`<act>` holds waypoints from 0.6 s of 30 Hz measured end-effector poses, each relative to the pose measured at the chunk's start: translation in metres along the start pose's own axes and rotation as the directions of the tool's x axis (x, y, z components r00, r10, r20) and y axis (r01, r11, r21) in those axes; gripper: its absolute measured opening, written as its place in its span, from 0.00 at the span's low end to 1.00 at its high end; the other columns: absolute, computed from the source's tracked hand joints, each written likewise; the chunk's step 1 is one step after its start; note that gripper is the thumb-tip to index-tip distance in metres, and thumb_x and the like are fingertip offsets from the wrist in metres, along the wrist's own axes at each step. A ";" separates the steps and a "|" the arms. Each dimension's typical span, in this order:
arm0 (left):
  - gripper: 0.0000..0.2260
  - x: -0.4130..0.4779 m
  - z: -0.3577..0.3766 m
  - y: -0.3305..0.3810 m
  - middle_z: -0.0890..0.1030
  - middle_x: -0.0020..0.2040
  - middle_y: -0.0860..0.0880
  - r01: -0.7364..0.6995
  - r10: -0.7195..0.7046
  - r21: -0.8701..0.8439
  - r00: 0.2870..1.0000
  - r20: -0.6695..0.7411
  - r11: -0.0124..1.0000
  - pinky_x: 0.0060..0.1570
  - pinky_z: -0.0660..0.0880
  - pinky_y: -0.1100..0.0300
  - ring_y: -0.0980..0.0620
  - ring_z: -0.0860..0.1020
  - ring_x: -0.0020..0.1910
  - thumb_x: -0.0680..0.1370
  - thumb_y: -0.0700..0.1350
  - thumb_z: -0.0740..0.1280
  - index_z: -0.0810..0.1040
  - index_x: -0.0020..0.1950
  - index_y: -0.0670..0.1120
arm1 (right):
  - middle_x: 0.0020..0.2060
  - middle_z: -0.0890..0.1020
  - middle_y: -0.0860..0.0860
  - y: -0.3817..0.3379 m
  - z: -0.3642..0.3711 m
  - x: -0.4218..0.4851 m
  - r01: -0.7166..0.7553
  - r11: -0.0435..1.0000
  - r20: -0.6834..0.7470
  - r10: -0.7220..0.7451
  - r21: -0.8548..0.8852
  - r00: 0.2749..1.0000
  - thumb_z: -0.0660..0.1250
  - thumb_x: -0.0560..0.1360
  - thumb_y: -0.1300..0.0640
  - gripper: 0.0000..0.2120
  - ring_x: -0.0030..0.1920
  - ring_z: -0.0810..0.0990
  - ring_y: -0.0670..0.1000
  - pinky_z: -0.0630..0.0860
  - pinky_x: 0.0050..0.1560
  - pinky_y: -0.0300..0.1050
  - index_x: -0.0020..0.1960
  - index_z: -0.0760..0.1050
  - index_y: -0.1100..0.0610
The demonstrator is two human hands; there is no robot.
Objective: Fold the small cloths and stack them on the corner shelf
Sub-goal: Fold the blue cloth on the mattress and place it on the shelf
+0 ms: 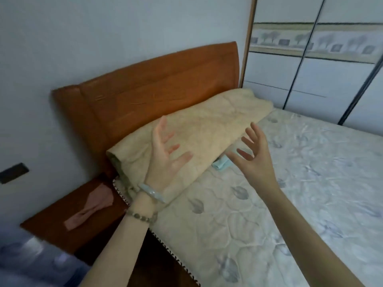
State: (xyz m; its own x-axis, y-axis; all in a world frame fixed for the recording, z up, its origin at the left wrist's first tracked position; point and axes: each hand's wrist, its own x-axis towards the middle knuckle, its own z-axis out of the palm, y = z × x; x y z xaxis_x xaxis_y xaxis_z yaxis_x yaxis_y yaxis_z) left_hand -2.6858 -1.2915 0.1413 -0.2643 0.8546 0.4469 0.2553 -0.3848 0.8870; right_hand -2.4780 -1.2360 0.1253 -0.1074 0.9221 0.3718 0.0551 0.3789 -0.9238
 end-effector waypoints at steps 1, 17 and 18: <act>0.43 0.013 -0.004 -0.006 0.57 0.75 0.54 -0.002 0.003 -0.014 1.000 0.023 1.000 0.66 0.70 0.53 0.52 0.65 0.70 0.67 0.44 0.74 0.52 0.75 0.53 | 0.72 0.66 0.48 0.002 0.006 0.006 -0.001 1.000 -0.028 0.001 -0.014 1.000 0.75 0.70 0.59 0.41 0.67 0.70 0.44 0.74 0.62 0.40 0.75 0.56 0.47; 0.43 0.149 0.061 -0.149 0.60 0.68 0.64 0.193 -0.151 -0.119 0.943 0.296 0.974 0.58 0.72 0.61 0.62 0.68 0.65 0.63 0.40 0.76 0.56 0.70 0.58 | 0.72 0.64 0.47 0.099 0.013 0.112 -0.161 0.980 -0.244 0.130 -0.114 0.961 0.75 0.69 0.59 0.42 0.67 0.70 0.42 0.74 0.61 0.40 0.75 0.56 0.48; 0.43 0.158 0.069 -0.159 0.60 0.68 0.64 0.204 -0.164 -0.094 0.932 0.324 0.974 0.58 0.72 0.62 0.62 0.67 0.65 0.62 0.43 0.77 0.57 0.70 0.60 | 0.72 0.65 0.46 0.108 0.012 0.121 -0.187 0.977 -0.255 0.156 -0.102 0.954 0.75 0.69 0.59 0.42 0.66 0.70 0.42 0.74 0.61 0.40 0.75 0.55 0.48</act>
State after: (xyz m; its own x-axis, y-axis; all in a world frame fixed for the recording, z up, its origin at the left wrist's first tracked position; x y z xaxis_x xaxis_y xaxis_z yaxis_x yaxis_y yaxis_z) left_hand -2.7044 -1.0715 0.0632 0.0133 0.9723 0.2334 0.1072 -0.2335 0.9664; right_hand -2.4973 -1.0848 0.0691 0.1591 0.9591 0.2342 0.1751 0.2060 -0.9627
